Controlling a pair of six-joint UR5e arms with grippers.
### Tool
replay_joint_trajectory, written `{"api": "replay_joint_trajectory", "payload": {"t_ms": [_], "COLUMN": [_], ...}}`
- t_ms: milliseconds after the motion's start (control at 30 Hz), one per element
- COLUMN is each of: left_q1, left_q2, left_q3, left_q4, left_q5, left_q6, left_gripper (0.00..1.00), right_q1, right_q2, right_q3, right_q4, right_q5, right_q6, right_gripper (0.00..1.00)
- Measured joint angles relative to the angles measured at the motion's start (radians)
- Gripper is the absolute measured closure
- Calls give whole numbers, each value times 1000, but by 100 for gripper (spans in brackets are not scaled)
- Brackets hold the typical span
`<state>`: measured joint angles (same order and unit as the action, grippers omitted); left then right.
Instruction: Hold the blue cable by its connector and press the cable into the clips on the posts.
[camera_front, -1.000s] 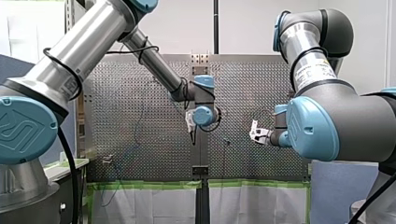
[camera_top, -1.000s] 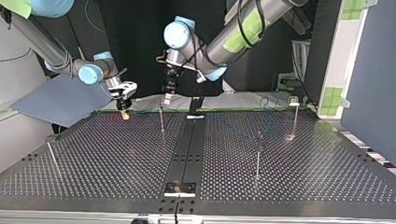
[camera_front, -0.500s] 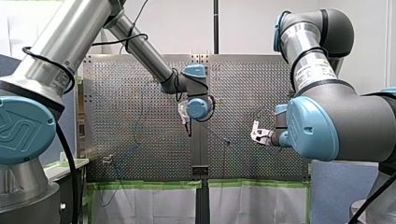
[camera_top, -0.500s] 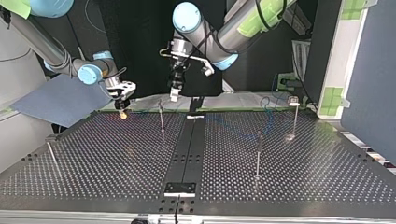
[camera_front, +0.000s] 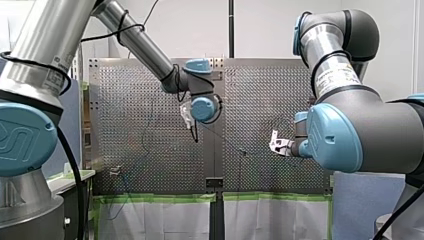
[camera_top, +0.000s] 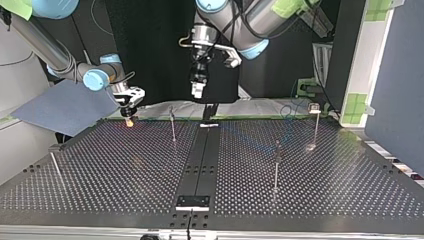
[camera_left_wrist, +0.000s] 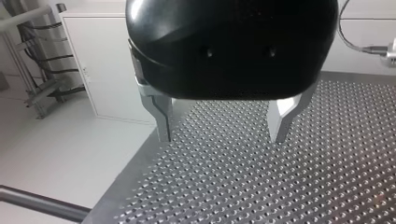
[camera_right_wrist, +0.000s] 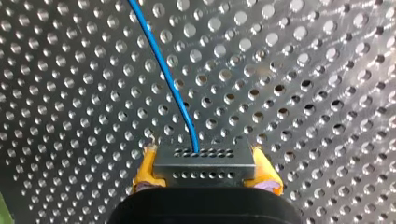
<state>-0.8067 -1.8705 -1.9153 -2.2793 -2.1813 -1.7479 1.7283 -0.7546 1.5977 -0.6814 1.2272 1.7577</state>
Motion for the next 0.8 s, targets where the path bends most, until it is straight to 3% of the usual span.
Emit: {"api": "replay_joint_trajectory", "payload": {"t_ms": [300, 467, 633, 800], "left_q1": [-32, -51, -66, -77], "left_q2": [90, 134, 181, 222], "left_q3": [-90, -135, -181, -222], "left_q4": [-27, -28, -2, 2], "left_q5": [-43, -61, -68, -81], "left_q6": [-59, -102, -137, -137], "left_gripper": [0, 0, 0, 0], "right_q1": [-3, -3, -8, -3], "right_q2": [-1, -2, -33, -78], "right_q3": [1, 3, 23, 33], "right_q4": [42, 52, 65, 85], "right_q5": [74, 100, 143, 181], "right_q6": [-43, -53, -85, -119], "right_gripper": [100, 100, 100, 100]}}
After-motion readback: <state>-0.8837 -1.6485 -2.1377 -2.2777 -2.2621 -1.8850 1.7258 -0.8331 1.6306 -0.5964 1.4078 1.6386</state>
